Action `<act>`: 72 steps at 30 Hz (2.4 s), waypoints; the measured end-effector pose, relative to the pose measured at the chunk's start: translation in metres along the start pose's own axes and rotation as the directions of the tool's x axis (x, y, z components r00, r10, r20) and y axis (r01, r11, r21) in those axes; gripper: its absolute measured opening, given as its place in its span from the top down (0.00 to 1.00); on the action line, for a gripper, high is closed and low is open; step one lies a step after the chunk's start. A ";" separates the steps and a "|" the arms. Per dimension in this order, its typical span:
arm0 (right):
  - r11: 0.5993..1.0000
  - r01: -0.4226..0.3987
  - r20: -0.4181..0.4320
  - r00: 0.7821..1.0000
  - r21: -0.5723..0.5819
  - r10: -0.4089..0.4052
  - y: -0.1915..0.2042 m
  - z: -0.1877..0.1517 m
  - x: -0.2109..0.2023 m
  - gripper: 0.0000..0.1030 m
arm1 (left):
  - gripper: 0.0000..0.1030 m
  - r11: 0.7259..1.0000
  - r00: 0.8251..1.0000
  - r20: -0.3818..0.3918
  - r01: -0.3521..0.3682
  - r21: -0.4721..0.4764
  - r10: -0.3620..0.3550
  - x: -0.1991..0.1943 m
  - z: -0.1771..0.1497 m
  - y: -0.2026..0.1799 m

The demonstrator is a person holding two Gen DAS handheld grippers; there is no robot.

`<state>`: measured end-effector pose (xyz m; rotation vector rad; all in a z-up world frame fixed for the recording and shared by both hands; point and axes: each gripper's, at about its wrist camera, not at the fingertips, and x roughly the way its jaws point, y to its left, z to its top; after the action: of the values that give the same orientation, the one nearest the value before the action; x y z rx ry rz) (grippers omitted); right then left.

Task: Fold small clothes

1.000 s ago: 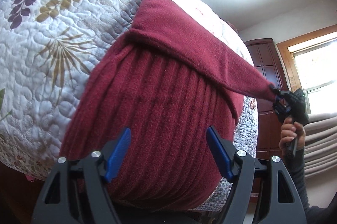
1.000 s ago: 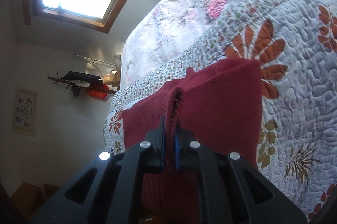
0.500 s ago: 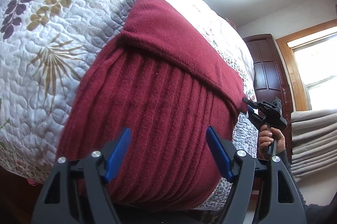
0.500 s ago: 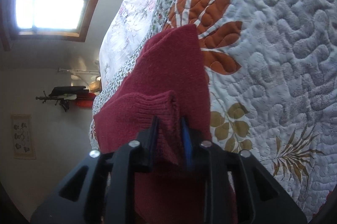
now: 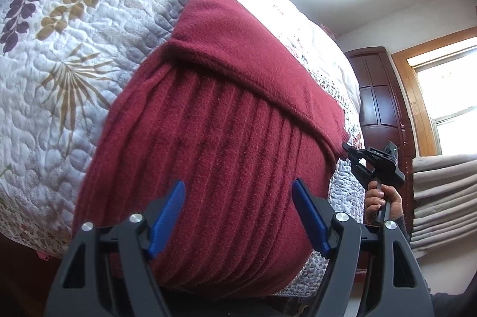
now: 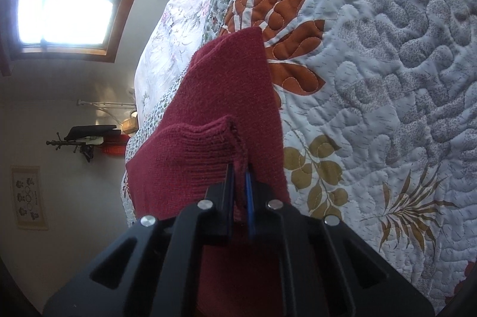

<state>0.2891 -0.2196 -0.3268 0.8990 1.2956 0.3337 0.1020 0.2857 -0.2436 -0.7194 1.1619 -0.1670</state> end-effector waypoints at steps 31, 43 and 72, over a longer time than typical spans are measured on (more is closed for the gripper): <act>0.957 -0.068 -0.162 0.986 -0.282 0.022 0.020 -0.196 -0.007 0.35 | 0.12 0.995 0.994 -0.035 -0.100 -0.021 0.099 -0.027 -0.060 0.060; 0.998 0.063 -0.080 0.995 -0.028 -0.065 -0.087 -0.304 -0.064 0.31 | 0.12 0.996 0.972 -0.220 -0.072 0.053 0.082 -0.010 -0.084 0.142; 0.996 0.039 -0.148 0.989 0.079 -0.027 -0.168 -0.342 -0.014 0.31 | 0.23 1.000 0.931 -0.364 -0.009 -0.020 0.002 0.028 -0.090 0.201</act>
<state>-0.0744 -0.2034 -0.4413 0.9340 1.4670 0.3276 -0.0134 0.3881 -0.4034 -0.7220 1.5223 -0.2931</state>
